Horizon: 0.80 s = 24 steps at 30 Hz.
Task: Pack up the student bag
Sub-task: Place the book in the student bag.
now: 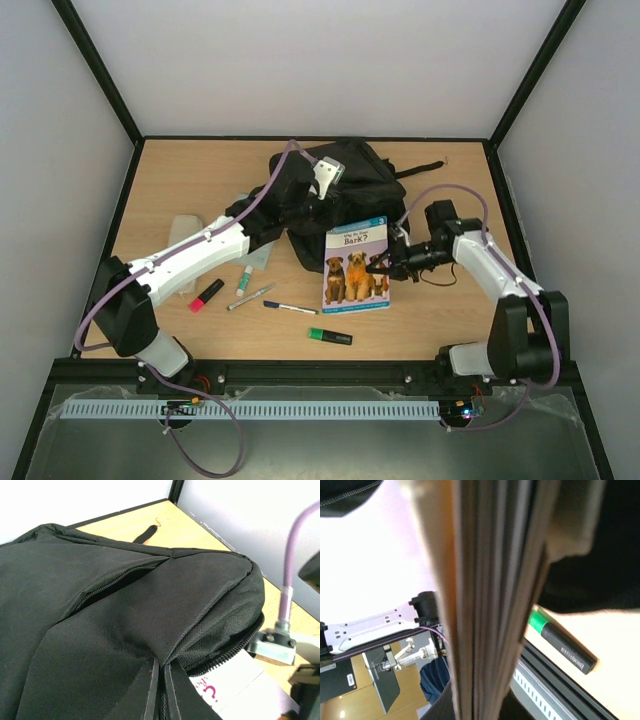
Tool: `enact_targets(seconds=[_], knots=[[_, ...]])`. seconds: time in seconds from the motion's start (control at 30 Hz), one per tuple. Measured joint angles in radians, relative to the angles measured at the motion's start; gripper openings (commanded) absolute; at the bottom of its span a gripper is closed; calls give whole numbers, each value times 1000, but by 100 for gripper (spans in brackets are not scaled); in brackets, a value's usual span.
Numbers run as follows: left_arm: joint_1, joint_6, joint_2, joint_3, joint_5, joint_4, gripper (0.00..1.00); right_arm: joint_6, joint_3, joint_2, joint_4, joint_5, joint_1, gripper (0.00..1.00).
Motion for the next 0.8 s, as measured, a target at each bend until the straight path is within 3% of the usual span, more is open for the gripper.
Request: enact_targets(seconds=[0.23, 0.53, 0.8], knots=[[-2, -7, 0, 0, 2, 14, 2, 174, -131, -97, 177, 8, 1, 1], [-22, -6, -1, -33, 8, 26, 2, 393, -122, -41, 527, 70, 1, 1], [-24, -3, -1, -41, 13, 37, 2, 433, -106, 56, 622, 113, 6, 1]])
